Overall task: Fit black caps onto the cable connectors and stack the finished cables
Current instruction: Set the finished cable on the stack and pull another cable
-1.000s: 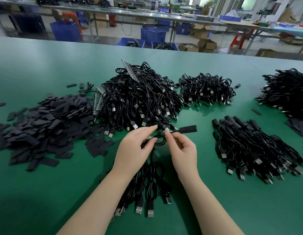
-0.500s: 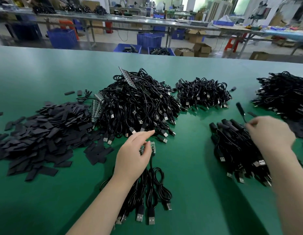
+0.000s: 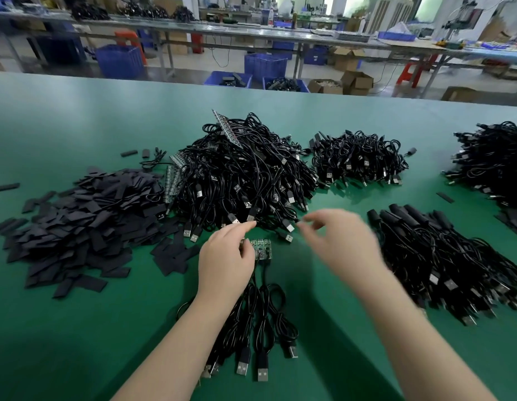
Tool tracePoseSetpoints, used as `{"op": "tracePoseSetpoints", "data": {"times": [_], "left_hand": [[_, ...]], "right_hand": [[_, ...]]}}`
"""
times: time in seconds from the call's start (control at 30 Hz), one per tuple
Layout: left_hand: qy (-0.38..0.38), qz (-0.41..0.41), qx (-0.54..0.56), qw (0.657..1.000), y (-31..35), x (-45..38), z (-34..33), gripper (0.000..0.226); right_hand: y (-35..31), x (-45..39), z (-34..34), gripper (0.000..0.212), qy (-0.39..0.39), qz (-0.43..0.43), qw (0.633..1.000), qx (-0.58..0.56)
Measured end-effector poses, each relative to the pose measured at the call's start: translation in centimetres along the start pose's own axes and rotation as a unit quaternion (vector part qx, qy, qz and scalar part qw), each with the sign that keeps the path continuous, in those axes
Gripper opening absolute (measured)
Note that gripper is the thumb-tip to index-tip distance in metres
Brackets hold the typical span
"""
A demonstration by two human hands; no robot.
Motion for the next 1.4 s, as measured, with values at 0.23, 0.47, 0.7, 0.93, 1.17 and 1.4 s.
{"op": "tracePoseSetpoints", "data": {"times": [0.23,0.47,0.7,0.93,1.17,1.4], "left_hand": [[0.001,-0.009,-0.010,1.000,0.0,0.0,0.0,0.037],[-0.027,-0.058,-0.038,0.997,1.0,0.0,-0.1,0.027],[-0.036,-0.067,-0.001,0.997,1.3,-0.1,0.2,0.021],[-0.034,-0.079,-0.018,0.996,1.5,-0.1,0.2,0.013],[-0.039,-0.080,-0.016,0.996,1.5,-0.1,0.2,0.022],[-0.017,-0.081,-0.015,0.996,1.6,0.1,0.4,0.014]], "right_hand": [[-1.5,1.2,-9.3,0.036,-0.066,-0.041,0.997,-0.007],[0.0,2.6,-7.7,0.010,0.041,-0.033,0.958,-0.283],[0.3,2.9,-7.6,0.015,0.060,-0.037,0.937,-0.343],[0.4,3.0,-7.2,0.010,0.072,-0.037,0.940,-0.330],[0.2,3.0,-7.0,0.011,0.082,-0.020,0.938,-0.337],[0.4,3.0,-7.3,0.011,0.054,-0.043,0.928,-0.367]]}}
Point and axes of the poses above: each hand's wrist, its own x-axis away from the middle knuckle, its own z-axis out of the back of the hand, y = z × x, the point moved 7 cm from there along -x, towards the middle knuckle, and after that the axes turned 10 degrees about -x, right-handed, at the moved point
